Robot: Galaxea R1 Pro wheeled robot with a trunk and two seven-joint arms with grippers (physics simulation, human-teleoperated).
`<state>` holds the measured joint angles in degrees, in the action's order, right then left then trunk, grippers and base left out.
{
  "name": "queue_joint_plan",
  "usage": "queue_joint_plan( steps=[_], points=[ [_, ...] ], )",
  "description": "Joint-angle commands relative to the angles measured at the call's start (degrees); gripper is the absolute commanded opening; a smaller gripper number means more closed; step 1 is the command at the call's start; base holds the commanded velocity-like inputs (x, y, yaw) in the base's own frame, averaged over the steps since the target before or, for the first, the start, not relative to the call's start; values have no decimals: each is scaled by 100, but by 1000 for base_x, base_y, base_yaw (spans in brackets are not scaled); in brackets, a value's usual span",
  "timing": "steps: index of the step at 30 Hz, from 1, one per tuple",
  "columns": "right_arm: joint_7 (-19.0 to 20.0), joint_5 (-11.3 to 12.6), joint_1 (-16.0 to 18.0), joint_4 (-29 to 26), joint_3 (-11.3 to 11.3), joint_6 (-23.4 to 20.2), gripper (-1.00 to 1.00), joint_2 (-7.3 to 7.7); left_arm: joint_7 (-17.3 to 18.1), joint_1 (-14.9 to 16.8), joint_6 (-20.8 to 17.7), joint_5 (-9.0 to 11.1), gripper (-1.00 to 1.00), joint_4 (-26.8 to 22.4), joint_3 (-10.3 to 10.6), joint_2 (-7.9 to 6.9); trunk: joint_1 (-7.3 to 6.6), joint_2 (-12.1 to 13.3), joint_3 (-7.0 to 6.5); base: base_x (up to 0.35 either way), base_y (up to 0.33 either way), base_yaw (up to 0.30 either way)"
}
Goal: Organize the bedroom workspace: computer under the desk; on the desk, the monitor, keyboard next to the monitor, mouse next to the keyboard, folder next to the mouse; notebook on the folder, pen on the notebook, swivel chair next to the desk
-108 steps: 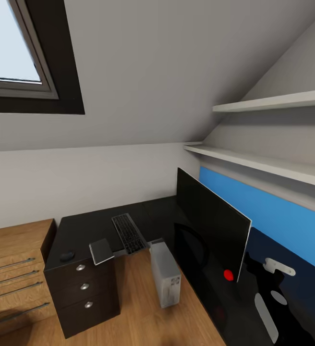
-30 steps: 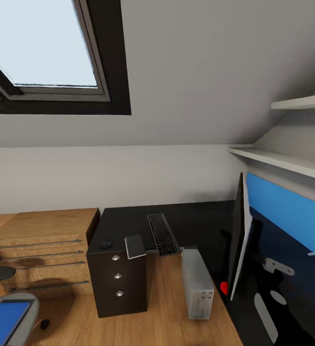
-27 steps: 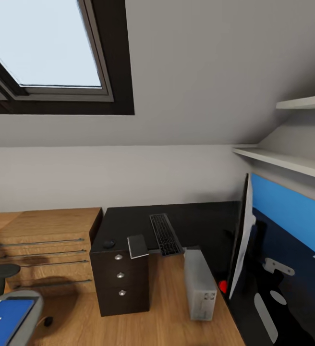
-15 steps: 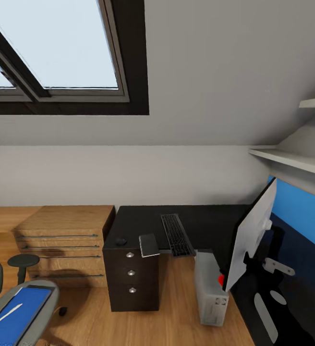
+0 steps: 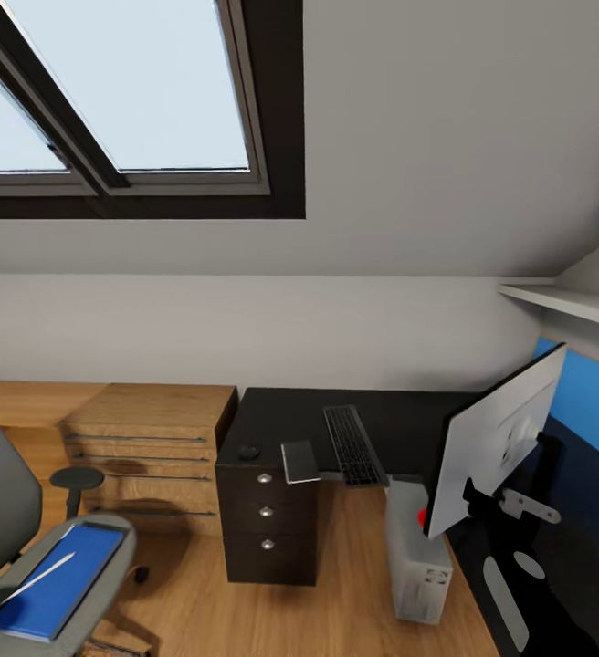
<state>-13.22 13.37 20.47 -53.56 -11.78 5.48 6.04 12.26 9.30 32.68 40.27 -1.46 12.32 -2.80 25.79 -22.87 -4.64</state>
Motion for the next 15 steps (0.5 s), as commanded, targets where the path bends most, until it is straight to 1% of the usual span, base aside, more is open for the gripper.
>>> queue_joint_plan(
  steps=[1, 5, 9, 12, 15],
  points=[
    [-10, 61, 1, 3, 9, 32, 100, 3, 40, 2, 10, 61, 100, 6, 33, -1, -1, -4, 3, -249, 0, 15],
    [-12, 64, 1, 3, 9, 32, 100, 3, 40, 2, 10, 60, 100, 6, 33, -1, -1, -4, 3, -186, 0, 9],
    [-13, 71, 1, 3, 9, 32, 100, 3, 40, 2, 10, 60, 100, 6, 33, -7, -1, -4, 2, -63, 0, -19],
    [-12, 75, 1, 3, 9, 32, 100, 3, 40, 2, 10, 60, 100, 6, 32, -8, -1, -4, -2, -28, 0, -117],
    [-10, 76, 1, 3, 9, 32, 100, 3, 40, 2, 10, 60, 100, 6, 31, -9, -1, -4, -9, -14, 0, -184]
  ],
)
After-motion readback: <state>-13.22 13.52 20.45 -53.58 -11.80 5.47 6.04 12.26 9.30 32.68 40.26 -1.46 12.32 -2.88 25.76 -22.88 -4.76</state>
